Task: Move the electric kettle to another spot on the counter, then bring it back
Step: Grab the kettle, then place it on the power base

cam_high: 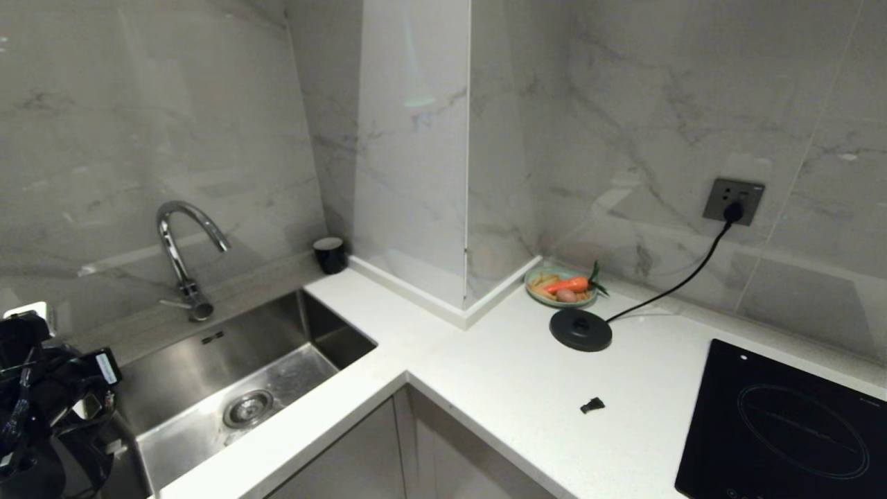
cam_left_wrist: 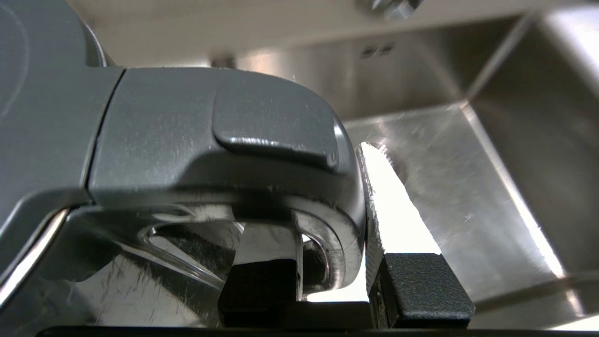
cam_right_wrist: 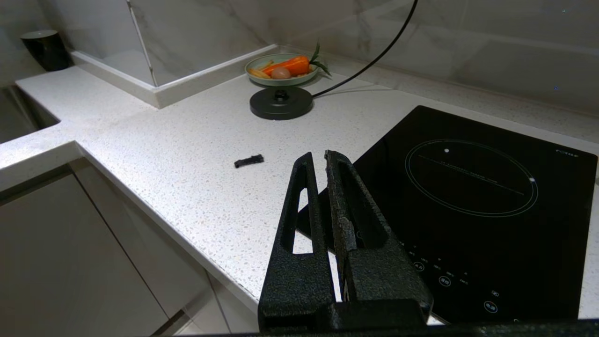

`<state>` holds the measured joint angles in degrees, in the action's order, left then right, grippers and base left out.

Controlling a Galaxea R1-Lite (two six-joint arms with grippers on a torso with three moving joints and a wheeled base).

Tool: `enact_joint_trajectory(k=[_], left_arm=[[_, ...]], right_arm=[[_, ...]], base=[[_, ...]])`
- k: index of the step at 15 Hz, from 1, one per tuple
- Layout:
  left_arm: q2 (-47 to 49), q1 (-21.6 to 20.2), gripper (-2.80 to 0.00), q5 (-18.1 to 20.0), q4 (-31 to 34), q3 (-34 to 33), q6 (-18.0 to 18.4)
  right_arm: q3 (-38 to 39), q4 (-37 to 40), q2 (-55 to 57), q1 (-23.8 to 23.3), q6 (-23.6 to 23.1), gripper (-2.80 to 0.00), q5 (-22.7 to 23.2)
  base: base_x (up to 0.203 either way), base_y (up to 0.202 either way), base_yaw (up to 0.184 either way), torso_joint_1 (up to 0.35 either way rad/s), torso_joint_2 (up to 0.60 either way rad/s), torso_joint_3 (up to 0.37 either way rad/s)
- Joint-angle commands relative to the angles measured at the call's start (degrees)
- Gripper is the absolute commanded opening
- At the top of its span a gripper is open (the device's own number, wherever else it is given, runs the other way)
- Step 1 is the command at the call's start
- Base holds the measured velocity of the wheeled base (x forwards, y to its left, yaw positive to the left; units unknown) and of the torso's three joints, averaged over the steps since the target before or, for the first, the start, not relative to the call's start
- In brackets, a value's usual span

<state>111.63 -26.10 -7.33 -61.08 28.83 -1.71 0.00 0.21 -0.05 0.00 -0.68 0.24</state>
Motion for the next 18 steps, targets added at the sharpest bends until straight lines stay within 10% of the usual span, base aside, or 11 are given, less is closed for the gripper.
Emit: enact_joint_trajectory(k=[1,18], left_arm=[[-3.21,0.92,-2.8,-0.06,0.42,0.64,0.03],[-17.49,15.54,-2.8,0.0,13.13,3.26,-0.4]], right_arm=[[0.0,-0.03,0.05,-0.08,-0.02,-2.8,0.02],[0.0,-0.03,0.05,0.0,-0.02,-2.8,0.02]], base=[[0.0,0.0,0.0,0.0,0.0,0.0],[0.0,0.0,0.0,0.0,0.0,0.0]])
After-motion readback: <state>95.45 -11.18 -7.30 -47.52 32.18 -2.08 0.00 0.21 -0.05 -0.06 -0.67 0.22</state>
